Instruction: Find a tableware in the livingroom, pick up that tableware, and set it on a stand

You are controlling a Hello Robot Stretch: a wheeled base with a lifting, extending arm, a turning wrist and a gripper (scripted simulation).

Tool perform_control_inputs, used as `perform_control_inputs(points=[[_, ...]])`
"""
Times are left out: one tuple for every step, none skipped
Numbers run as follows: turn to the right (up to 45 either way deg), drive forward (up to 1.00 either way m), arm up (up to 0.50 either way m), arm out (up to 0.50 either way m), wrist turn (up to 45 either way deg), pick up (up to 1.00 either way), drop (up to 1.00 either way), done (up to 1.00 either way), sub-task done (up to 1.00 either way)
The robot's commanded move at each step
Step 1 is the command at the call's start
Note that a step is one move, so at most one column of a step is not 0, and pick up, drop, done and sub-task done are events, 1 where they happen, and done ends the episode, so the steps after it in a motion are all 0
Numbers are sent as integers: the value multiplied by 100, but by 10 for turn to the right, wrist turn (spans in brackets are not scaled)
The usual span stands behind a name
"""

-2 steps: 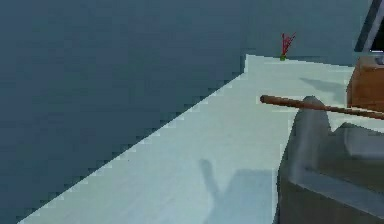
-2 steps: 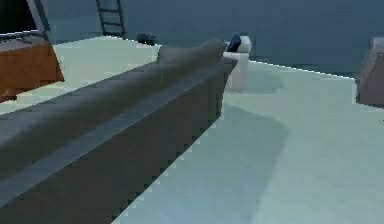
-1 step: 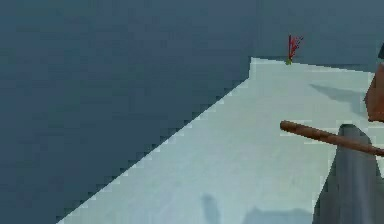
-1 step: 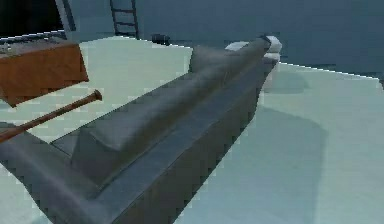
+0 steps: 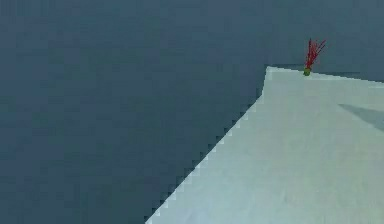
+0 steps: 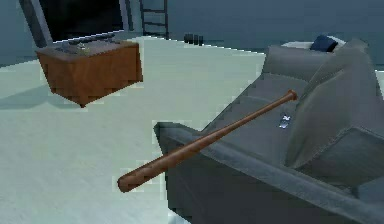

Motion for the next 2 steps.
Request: perform_control_inputs(points=[[-30,0,0,0,0,0,0,0,0],[0,35,0,0,0,0,0,0,0]])
